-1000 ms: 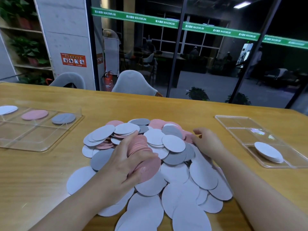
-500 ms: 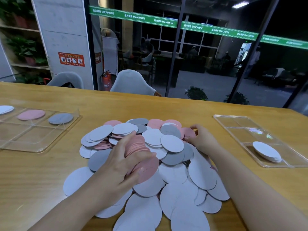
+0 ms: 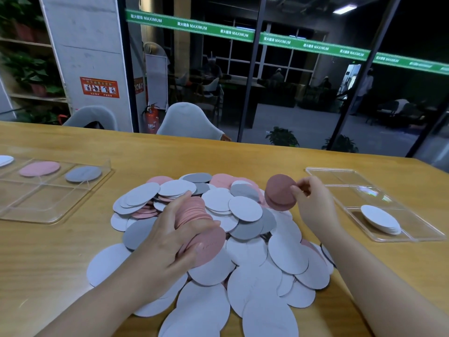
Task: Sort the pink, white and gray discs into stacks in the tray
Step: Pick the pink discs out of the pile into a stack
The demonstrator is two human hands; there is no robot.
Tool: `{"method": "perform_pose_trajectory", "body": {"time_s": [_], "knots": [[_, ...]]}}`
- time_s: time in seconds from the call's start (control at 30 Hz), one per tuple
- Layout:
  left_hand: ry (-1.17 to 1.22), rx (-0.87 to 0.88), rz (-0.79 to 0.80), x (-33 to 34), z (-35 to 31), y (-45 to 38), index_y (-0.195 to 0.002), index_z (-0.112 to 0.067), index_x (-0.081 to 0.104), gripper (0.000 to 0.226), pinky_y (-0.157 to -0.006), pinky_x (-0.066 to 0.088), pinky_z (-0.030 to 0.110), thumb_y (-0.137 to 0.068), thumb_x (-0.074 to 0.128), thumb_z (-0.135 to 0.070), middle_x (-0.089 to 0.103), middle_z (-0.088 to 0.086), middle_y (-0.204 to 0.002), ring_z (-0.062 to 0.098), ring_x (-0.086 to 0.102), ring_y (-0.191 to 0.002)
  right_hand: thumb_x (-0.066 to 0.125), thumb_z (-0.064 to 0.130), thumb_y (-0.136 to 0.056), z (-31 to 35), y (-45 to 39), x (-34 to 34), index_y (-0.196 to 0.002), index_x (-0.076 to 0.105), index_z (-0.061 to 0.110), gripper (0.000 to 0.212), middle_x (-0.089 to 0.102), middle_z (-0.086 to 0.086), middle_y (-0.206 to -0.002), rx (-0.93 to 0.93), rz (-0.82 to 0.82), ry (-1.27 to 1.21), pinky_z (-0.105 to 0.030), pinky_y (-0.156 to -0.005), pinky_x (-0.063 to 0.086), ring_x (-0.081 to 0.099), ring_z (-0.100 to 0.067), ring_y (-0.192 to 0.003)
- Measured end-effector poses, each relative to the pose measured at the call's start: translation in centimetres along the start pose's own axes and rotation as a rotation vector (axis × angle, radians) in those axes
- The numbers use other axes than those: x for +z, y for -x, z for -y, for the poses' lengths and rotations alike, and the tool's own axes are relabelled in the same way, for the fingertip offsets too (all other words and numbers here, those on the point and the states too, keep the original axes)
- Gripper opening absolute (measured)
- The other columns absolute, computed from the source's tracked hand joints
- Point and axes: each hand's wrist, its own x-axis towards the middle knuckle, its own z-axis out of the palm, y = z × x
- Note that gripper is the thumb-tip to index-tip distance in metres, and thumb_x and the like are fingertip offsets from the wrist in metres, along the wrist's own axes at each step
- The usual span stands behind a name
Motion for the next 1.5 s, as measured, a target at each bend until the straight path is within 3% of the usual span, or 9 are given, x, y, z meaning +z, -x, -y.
{"method": "perform_pose_trajectory", "body": {"time_s": [0.17, 0.47, 0.67, 0.93, 1.07, 1.17, 1.27, 1.37, 1.5], "knots": [[-0.007, -0.019, -0.020, 0.3, 0.5, 0.0, -0.118, -0.068, 0.037, 0.041, -0.100, 0.021, 0.019, -0.078, 0.031, -0.063, -0.014, -0.038, -0.142, -0.016, -0.003, -0.133, 0.055, 0.009, -0.092, 2.2, 2.5, -1.0, -0.081, 0.049, 0.026, 0.021, 0.059, 0.009, -0.082, -0.125, 0.011, -0.190, -0.004, -0.060, 0.039, 0.054, 0.012, -0.072], [0.061, -0.036, -0.054, 0.6, 0.6, -0.1, -0.118, -0.067, 0.038, 0.042, -0.103, 0.017, 0.019, -0.077, 0.030, -0.074, -0.010, -0.037, -0.142, -0.014, -0.005, -0.135, 0.056, -0.007, -0.085, 4.8, 8.1, -0.3, -0.090, 0.057, 0.018, 0.025, 0.064, 0.008, -0.075, -0.202, 0.289, -0.592, -0.019, -0.062, 0.050, 0.060, -0.009, -0.066], [0.090, -0.043, -0.036, 0.5, 0.5, 0.0, -0.118, -0.069, 0.037, 0.053, -0.102, 0.018, 0.021, -0.069, 0.031, -0.086, -0.013, -0.039, -0.142, -0.014, -0.005, -0.135, 0.062, 0.004, -0.084, 4.2, 9.7, 1.6, -0.091, 0.059, 0.037, 0.034, 0.065, 0.022, -0.092, -0.280, 0.413, -0.320, -0.020, -0.075, 0.050, 0.063, -0.006, -0.089], [0.051, -0.045, -0.039, 0.7, 0.3, 0.0, -0.114, -0.071, 0.037, 0.048, -0.103, 0.020, 0.024, -0.074, 0.058, -0.052, -0.014, -0.041, -0.139, -0.013, -0.004, -0.135, 0.060, 0.002, -0.084, 4.5, 10.2, 2.5, -0.090, 0.063, 0.021, 0.020, 0.063, 0.015, -0.094, -0.400, 0.483, -0.202, -0.017, -0.078, 0.050, 0.062, -0.006, -0.089], [0.071, -0.015, -0.075, 0.9, 0.3, 0.0, -0.114, -0.069, 0.040, 0.044, -0.103, 0.017, 0.019, -0.074, 0.054, -0.057, -0.009, -0.038, -0.142, -0.011, -0.002, -0.138, 0.060, 0.015, -0.087, 4.6, 9.7, 2.2, -0.085, 0.062, 0.030, 0.015, 0.063, 0.016, -0.092, -0.452, 0.512, -0.194, -0.012, -0.075, 0.045, 0.059, -0.005, -0.087], [0.115, -0.046, -0.074, 0.8, 0.2, 0.0, -0.113, -0.067, 0.042, 0.046, -0.099, 0.017, 0.013, -0.076, 0.058, -0.046, -0.005, -0.038, -0.142, -0.014, 0.002, -0.136, 0.053, 0.034, -0.087, 5.0, 8.3, 2.0, -0.079, 0.060, 0.033, 0.010, 0.064, 0.017, -0.091, -0.462, 0.422, -0.192, -0.010, -0.071, 0.042, 0.059, -0.003, -0.084], [0.124, -0.056, -0.060, 0.6, 0.2, 0.0, -0.113, -0.063, 0.044, 0.046, -0.098, 0.020, 0.015, -0.076, 0.058, -0.041, -0.002, -0.036, -0.143, -0.015, 0.004, -0.134, 0.056, 0.025, -0.089, 4.6, 5.5, 2.6, -0.078, 0.059, 0.033, 0.013, 0.066, 0.015, -0.082, -0.363, 0.322, -0.173, -0.018, -0.071, 0.045, 0.061, -0.005, -0.080], [0.128, -0.069, -0.051, 0.6, 0.3, 0.1, -0.113, -0.062, 0.045, 0.044, -0.100, 0.023, 0.021, -0.076, 0.058, -0.041, -0.002, -0.035, -0.143, -0.015, 0.004, -0.134, 0.054, 0.021, -0.093, 3.9, 1.9, 3.9, -0.096, 0.063, 0.021, 0.009, 0.063, 0.012, -0.092, -0.219, 0.363, 0.039, -0.020, -0.074, 0.040, 0.057, -0.008, -0.085], [0.131, -0.073, -0.052, 0.6, 0.4, 0.2, -0.114, -0.064, 0.044, 0.045, -0.102, 0.024, 0.024, -0.076, 0.058, -0.044, -0.002, -0.035, -0.144, -0.013, 0.003, -0.135, 0.050, 0.031, -0.094, 3.5, -1.7, 6.0, -0.121, 0.057, 0.014, 0.033, 0.060, 0.000, -0.120, -0.107, 0.398, 0.258, -0.025, -0.083, 0.040, 0.053, -0.016, -0.109]]}}
